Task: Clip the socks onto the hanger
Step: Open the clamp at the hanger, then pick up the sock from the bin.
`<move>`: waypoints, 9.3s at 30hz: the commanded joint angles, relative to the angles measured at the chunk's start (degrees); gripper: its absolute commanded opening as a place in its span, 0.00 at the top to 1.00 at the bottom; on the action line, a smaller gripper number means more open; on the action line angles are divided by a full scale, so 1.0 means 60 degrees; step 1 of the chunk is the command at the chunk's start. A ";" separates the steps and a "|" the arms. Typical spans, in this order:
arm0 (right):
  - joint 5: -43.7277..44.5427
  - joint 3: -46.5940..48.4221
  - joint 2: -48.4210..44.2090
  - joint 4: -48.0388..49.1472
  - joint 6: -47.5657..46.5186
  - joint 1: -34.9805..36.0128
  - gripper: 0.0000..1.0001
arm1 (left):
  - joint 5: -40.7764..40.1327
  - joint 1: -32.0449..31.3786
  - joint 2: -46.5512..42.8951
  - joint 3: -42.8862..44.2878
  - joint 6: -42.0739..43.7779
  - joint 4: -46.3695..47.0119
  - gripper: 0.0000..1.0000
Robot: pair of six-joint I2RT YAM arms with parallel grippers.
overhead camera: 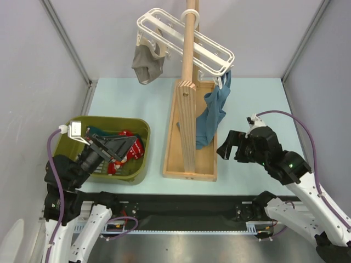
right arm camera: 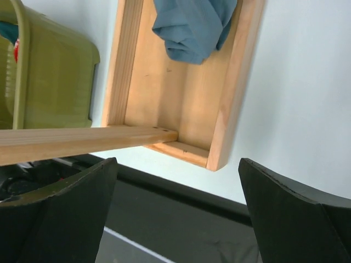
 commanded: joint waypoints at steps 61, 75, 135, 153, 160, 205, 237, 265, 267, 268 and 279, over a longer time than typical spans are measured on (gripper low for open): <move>-0.3472 0.3415 0.1094 0.1701 -0.2054 -0.2249 0.30 | -0.4427 -0.5411 1.1889 0.3410 0.7091 1.1337 0.59; -0.4161 0.3400 0.1504 0.3311 -0.1190 -0.2263 0.34 | -0.4047 -0.5250 1.1699 0.3396 0.7048 1.1543 0.91; 0.1625 0.3313 0.4815 1.1221 -0.0488 0.0080 0.47 | -0.2435 -0.5206 1.0028 0.4098 0.4895 0.7412 1.00; 0.1523 0.3957 0.5503 1.0989 -0.0530 0.0139 0.52 | -0.2479 -0.5206 1.0102 0.4201 0.4894 0.7192 1.00; 0.1552 0.3928 0.5430 1.1004 -0.0633 0.0124 0.59 | -0.2626 -0.5206 1.0116 0.4230 0.4909 0.7104 1.00; 0.1216 0.5056 0.5679 0.7635 0.2604 -0.1032 1.00 | -0.4207 -0.3375 0.6792 0.2400 0.2975 0.4659 0.41; -0.0132 0.3255 0.5371 0.9245 0.1593 -0.1340 1.00 | -0.6316 0.4066 0.7273 -0.0572 -0.0012 0.0247 0.33; -0.1011 0.2639 0.5298 1.0271 0.2297 -0.2058 1.00 | -0.7211 0.4770 1.0159 -0.0971 -0.0804 0.3662 0.35; -0.1011 0.2653 0.5327 1.0286 0.2297 -0.2029 1.00 | -0.7255 0.4770 1.0451 -0.0694 -0.0877 0.3399 0.37; -0.1011 0.2653 0.5313 1.0286 0.2297 -0.2029 1.00 | -0.7298 0.4770 1.0526 -0.0605 -0.0877 0.3311 0.40; -0.0865 0.2756 0.5357 1.0169 0.2209 -0.1854 1.00 | -0.7387 0.4770 0.9341 -0.0882 -0.0483 0.2769 1.00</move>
